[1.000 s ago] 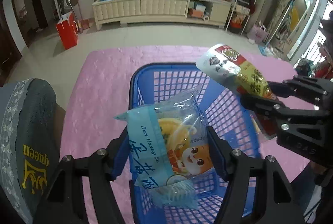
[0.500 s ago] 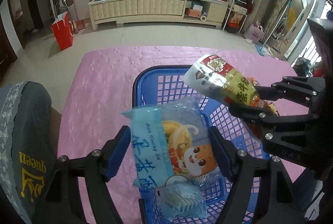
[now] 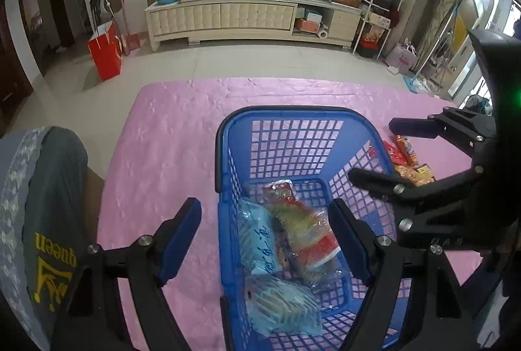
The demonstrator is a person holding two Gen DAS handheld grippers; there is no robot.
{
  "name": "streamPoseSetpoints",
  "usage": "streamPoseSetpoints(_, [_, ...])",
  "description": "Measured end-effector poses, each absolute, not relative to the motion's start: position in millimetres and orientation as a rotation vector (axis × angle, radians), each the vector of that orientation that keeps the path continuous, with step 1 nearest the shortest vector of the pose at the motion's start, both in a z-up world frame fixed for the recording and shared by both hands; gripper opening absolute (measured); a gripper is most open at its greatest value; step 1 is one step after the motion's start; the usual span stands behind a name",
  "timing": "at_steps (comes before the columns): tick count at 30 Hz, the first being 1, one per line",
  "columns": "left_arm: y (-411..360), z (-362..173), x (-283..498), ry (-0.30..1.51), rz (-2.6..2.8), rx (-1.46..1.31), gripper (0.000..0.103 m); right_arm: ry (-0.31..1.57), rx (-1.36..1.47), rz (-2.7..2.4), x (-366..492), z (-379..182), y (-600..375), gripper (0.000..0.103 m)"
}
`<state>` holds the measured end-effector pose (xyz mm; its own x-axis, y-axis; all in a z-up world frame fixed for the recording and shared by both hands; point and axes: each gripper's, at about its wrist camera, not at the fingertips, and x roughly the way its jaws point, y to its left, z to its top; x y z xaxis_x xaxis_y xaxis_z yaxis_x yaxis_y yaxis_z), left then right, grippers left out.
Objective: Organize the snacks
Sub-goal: 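Carry both packs over the basket and open both tools to drop them, then move both tools to the remaining snacks and grasp the orange snack bag with the right tool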
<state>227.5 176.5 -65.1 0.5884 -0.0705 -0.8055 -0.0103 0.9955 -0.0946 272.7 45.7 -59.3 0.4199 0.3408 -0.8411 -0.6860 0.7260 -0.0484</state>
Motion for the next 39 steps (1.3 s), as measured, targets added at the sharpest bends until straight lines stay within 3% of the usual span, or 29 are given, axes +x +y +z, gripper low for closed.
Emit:
streamPoseSetpoints(20, [72.9, -15.1, 198.3, 0.861, -0.119, -0.002, 0.079, 0.853, -0.283, 0.563, 236.1, 7.3, -79.7, 0.083])
streamPoseSetpoints(39, [-52.6, -49.9, 233.5, 0.953, -0.194, 0.074, 0.079, 0.961, -0.194, 0.457, 256.4, -33.2, -194.0, 0.083])
